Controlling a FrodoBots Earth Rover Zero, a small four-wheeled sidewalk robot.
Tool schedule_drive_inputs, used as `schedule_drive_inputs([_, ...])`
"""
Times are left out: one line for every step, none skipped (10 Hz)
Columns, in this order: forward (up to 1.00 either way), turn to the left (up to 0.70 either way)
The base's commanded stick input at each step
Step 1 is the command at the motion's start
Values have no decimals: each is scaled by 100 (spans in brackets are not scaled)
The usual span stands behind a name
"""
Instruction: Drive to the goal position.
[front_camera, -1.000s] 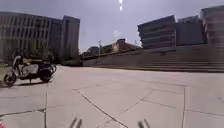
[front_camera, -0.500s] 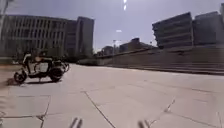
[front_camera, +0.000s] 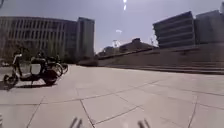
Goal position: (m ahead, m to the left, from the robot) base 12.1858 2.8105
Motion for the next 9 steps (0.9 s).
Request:
schedule_drive_inputs([100,0])
schedule_drive_inputs([100,0])
schedule_drive_inputs([100,0])
schedule_drive_inputs([100,0])
schedule_drive_inputs([100,0])
schedule_drive_inputs([100,0])
schedule_drive_inputs([100,0])
schedule_drive_inputs([100,0])
schedule_drive_inputs([100,0])
